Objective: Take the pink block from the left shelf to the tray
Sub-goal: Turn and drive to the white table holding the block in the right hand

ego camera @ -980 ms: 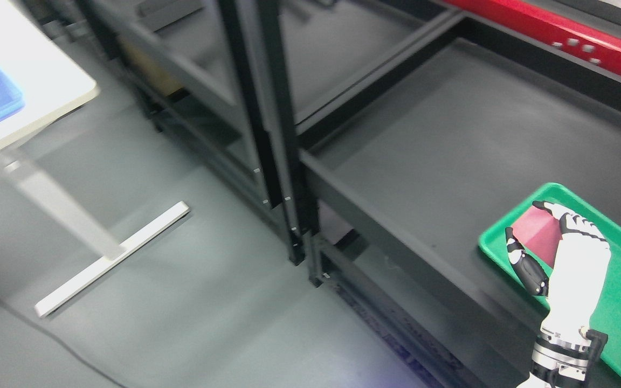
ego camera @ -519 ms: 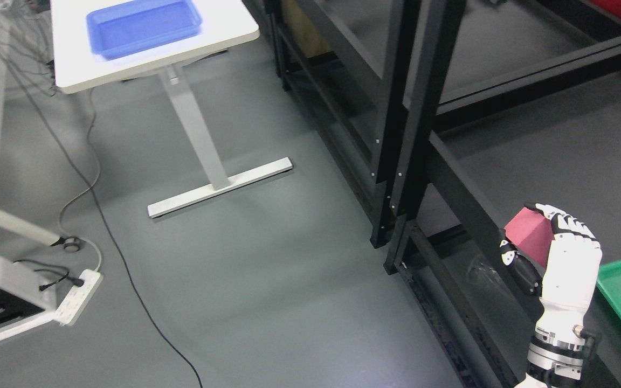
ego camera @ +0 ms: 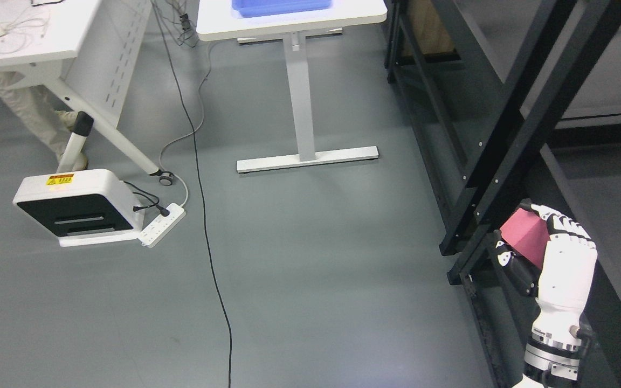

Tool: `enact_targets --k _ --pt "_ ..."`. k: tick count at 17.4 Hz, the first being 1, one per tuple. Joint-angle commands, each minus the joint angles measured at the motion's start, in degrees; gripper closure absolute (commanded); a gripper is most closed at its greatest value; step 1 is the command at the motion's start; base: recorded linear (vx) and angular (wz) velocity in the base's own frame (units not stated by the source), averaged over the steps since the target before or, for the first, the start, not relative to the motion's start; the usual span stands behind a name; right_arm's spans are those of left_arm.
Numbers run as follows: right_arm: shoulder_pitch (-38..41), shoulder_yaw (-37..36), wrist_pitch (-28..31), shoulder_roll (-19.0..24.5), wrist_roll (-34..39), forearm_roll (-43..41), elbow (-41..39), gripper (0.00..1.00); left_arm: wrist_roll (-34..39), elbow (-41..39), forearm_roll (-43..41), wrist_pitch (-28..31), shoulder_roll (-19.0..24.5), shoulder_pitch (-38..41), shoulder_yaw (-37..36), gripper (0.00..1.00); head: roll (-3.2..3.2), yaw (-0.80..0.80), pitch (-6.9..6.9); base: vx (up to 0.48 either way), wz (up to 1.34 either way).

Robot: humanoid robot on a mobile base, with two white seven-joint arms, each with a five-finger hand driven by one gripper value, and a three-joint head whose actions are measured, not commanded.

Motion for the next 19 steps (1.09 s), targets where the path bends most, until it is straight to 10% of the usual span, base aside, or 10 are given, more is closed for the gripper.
enact_targets --k 1,19 --pt "0.0 0.4 0.0 -1.0 0.0 0.0 0.0 0.95 0.0 -1.0 0.0 0.0 1.0 -1.9 0.0 0.00 0.00 0.00 0.00 -0.092 0.46" --pt "-0.4 1.1 0.0 -1.0 0.1 0.0 0.0 0.95 0.0 -1.0 0.0 0.0 1.0 -1.9 0.0 0.00 0.00 0.00 0.00 0.026 0.19"
